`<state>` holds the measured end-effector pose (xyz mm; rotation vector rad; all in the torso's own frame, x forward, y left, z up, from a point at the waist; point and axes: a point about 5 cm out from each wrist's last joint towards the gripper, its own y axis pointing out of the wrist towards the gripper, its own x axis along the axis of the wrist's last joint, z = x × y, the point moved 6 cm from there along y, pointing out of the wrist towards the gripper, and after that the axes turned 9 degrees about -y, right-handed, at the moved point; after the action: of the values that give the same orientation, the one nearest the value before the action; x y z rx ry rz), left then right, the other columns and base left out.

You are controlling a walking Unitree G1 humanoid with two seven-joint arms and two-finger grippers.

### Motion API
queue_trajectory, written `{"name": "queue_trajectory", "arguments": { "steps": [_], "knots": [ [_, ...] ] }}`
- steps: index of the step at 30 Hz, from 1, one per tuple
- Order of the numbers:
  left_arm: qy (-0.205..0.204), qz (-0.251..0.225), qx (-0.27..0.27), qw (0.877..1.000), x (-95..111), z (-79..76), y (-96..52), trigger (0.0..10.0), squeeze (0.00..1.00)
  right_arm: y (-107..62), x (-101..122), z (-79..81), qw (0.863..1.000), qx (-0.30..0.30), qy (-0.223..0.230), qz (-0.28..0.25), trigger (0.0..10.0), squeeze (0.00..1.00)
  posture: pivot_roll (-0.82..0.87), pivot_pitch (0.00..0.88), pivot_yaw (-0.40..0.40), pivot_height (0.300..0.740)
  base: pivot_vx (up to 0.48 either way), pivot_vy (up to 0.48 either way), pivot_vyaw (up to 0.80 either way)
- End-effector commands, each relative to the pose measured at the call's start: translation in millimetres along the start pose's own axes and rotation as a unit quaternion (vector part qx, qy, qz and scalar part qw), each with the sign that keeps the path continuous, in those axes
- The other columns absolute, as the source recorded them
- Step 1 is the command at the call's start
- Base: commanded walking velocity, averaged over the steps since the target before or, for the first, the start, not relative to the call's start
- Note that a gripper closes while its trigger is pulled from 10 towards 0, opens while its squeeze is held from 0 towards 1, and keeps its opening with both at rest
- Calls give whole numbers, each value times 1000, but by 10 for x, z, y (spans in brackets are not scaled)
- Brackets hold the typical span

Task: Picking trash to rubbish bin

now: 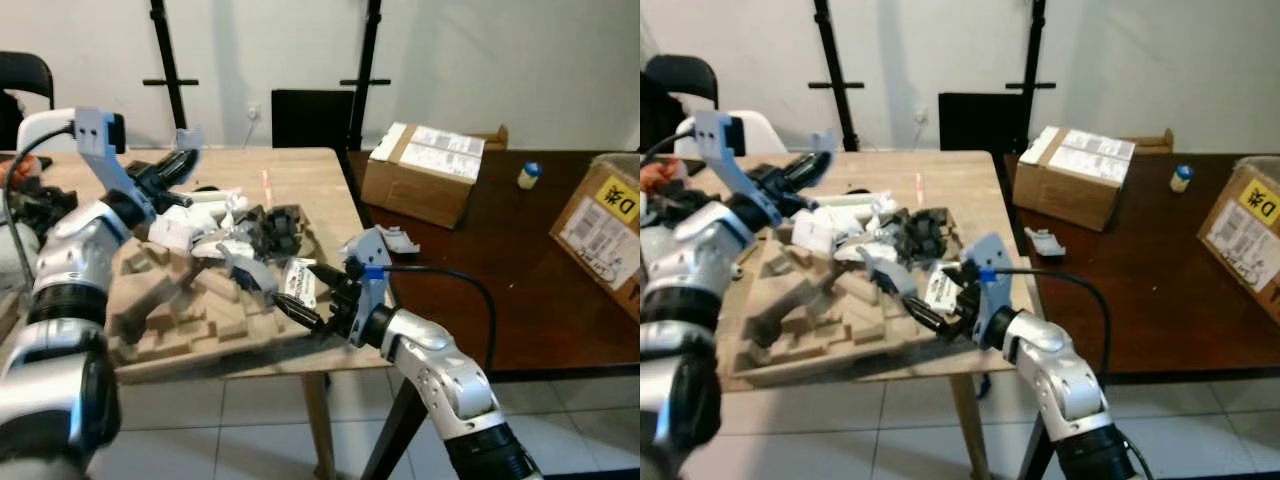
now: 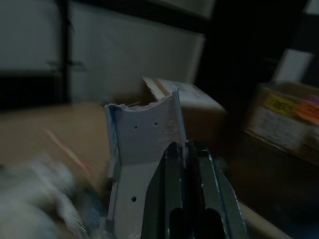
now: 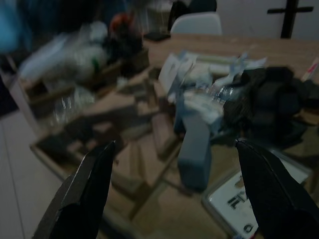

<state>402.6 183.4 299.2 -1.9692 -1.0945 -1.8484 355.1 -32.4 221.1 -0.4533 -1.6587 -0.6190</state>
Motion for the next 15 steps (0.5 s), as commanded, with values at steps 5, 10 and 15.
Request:
{"name": "queue_trajectory", "arguments": {
  "steps": [5,10,15],
  "knots": [
    [-74,-1,-104,992,-42,-474,-107,0,0,-106,94,44,998,42,44,-26,10000,0,38,114,-38,740,0,0,0],
    [-115,27,-148,982,-200,-724,-283,0,0,-199,130,42,996,62,61,-37,10000,0,40,115,-43,740,0,0,0],
    [-171,81,-208,960,-344,-1065,-479,0,0,-352,129,115,990,111,83,-33,10000,0,49,118,-48,740,0,0,0]
  ]
}}
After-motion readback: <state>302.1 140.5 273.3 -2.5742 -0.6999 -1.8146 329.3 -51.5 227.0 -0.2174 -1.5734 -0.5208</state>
